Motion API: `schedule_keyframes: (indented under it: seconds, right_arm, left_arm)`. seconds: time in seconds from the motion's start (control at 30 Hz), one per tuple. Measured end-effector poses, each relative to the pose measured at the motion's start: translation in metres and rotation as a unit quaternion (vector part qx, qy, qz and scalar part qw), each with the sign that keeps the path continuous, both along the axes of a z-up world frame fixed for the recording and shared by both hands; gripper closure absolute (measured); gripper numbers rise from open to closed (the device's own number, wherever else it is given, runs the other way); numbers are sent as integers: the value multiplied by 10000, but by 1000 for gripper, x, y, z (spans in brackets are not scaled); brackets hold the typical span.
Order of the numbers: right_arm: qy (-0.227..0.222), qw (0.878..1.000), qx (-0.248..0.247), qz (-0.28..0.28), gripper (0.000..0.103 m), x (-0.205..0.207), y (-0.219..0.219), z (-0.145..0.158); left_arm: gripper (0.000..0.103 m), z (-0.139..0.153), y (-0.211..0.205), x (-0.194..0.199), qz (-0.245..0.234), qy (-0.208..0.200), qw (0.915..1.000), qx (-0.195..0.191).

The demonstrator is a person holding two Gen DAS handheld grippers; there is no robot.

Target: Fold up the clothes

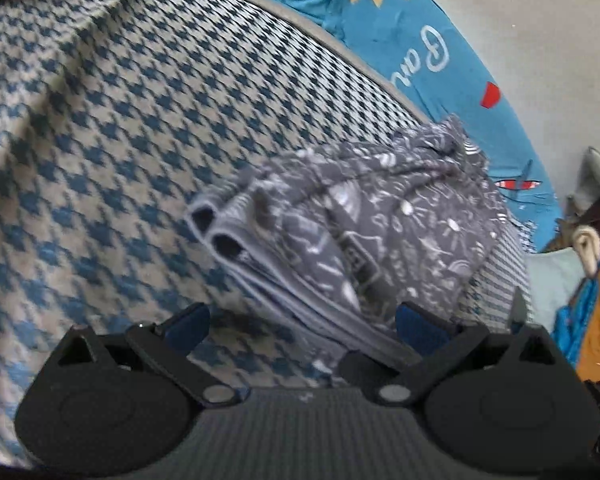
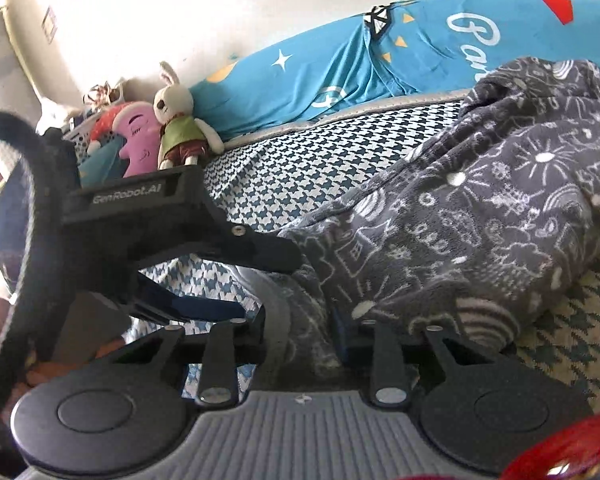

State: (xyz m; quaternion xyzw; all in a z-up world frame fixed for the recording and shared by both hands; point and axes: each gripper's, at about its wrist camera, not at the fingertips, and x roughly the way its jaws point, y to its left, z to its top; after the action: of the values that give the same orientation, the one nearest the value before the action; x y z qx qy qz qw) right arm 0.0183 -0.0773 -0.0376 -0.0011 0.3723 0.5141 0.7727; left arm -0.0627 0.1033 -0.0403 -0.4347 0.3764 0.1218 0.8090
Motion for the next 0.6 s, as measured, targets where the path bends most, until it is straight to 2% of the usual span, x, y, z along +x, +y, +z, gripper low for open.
schedule_keyframes:
  seconds: [0.1, 0.2, 0.27, 0.33, 0.4, 0.6]
  right_arm:
    - [-135, 9999, -57, 87, 75, -3, 1, 1]
    - [-516, 9980, -230, 275, 74, -12, 2, 4]
    - [-814, 9951, -366, 425, 65, -20, 2, 5]
    - [-1092, 9918, -419, 521, 49, -27, 0, 7]
    - [-1306, 9887, -421, 601, 39, -32, -4, 9]
    - [-1759, 9802, -524, 743, 32, -43, -9, 8]
  left_arm:
    - [0, -3, -3, 11, -39, -163, 9998, -104]
    - [12, -3, -10, 22, -155, -291, 9994, -80]
    - [12, 2, -15, 27, -255, -369, 9990, 33]
    - [12, 6, -19, 32, -340, -450, 9983, 141]
    - [12, 11, -20, 33, -406, -539, 9976, 146]
    - [12, 14, -19, 32, -426, -550, 9975, 97]
